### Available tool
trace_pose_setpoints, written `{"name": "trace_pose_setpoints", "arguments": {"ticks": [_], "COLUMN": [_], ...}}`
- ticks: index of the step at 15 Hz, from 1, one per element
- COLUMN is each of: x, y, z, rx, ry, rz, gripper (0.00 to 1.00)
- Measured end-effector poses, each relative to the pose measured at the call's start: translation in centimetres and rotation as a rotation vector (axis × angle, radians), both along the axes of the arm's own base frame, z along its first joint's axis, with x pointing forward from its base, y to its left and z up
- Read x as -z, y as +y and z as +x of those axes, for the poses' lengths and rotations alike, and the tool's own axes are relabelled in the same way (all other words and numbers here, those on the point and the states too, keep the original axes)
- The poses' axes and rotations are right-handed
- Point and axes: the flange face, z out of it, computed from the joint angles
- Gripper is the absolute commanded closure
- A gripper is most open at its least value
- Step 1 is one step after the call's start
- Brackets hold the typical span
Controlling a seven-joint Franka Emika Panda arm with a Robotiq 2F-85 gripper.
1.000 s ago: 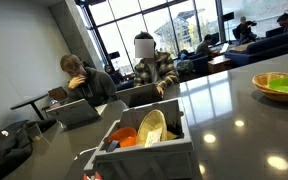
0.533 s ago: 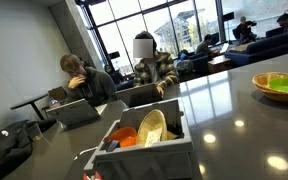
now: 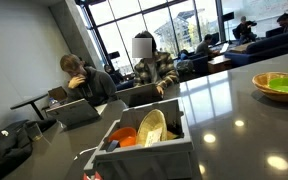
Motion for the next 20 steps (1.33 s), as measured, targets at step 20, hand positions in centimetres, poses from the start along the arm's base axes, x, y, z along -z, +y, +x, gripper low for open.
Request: {"name": "trace_pose_setpoints", "arguments": {"ticks": [20], "x": [-2.2], "y": [-1.5], "z": [2.6], "rx": [-0.008], "ry": [0.05], "rz": [-0.12], "gripper": [0.0]}}
